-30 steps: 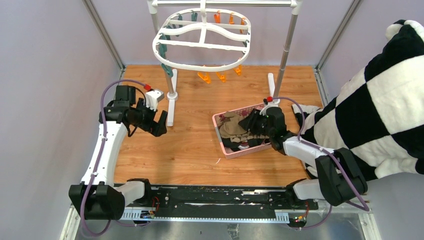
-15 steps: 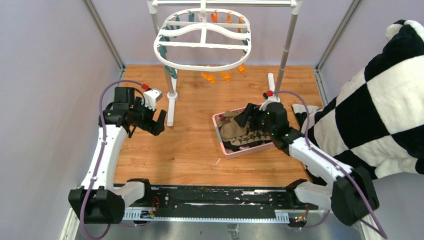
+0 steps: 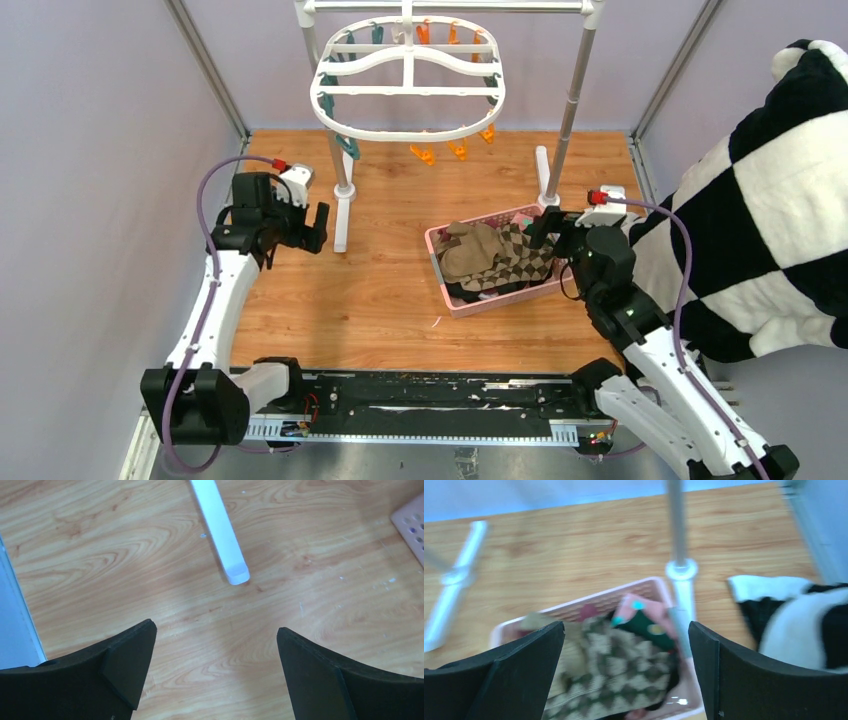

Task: Remove the socks clipped to the hanger
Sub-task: Place the sock in the bin, then reset both arms

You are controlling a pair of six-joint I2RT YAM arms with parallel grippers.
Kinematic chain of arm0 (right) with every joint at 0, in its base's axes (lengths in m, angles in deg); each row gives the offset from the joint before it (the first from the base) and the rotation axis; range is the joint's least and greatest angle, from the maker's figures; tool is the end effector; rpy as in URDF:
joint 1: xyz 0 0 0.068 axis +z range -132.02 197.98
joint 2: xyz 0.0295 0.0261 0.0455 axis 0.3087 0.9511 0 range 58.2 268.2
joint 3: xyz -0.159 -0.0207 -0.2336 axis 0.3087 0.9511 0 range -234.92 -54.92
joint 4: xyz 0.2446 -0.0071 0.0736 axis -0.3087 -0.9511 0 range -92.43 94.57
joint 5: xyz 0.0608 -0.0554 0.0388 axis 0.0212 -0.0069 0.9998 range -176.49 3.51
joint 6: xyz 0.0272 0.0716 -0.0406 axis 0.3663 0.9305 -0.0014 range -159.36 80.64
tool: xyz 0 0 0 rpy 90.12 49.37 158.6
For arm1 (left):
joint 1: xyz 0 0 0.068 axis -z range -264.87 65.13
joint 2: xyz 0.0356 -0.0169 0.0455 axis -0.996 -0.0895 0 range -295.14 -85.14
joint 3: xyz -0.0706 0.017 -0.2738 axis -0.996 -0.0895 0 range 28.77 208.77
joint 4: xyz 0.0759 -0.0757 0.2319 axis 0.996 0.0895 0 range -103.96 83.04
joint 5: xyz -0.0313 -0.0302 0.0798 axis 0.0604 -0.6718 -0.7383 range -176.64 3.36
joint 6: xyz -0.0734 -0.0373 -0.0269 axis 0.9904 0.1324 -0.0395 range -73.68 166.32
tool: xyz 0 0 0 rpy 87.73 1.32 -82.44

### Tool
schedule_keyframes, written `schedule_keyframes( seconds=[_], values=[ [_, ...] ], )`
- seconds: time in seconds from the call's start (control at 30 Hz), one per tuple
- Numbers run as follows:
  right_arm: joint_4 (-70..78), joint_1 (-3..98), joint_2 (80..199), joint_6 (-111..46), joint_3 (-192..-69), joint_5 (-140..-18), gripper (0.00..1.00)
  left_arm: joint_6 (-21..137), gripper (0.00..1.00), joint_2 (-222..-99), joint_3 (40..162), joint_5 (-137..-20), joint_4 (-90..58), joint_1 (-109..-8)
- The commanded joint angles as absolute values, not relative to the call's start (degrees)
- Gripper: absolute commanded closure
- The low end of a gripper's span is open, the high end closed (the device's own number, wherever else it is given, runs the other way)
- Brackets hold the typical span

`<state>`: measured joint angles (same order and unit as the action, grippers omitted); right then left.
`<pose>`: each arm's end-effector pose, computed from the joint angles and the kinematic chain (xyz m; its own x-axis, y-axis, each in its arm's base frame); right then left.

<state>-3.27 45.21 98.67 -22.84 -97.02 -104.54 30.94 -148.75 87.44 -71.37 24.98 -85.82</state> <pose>0.1832 0.0676 0.3428 -0.1378 0.2330 -0.9626 -0.1272 0.9597 0.2506 0.2476 -0.0160 0.2964 -0.6221 0.2454 -0.7435 0.3512 0.9362 0.0152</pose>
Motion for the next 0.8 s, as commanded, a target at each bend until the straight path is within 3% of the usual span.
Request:
schedule_keyframes(
  seconds=[0.0,0.23,0.4,0.77],
  values=[
    [3.6,42.2,99.4,-36.8,-87.6,-124.9,0.0,38.1,0.0,-149.5,79.5,-78.1,8.1,-85.7],
    [17.7,31.0,104.0,-32.3,-77.0,-127.0,0.0,42.3,0.0,-149.4,63.1,-80.0,-20.6,-85.7],
    [34.1,24.9,107.4,-31.4,-67.6,-122.8,0.0,45.0,0.0,-154.8,58.8,-81.2,-32.0,-85.7],
    [53.4,22.8,128.3,-35.2,-67.4,-120.3,0.03,44.9,0.0,-161.2,47.9,-86.6,-58.8,-85.5]
  ],
)
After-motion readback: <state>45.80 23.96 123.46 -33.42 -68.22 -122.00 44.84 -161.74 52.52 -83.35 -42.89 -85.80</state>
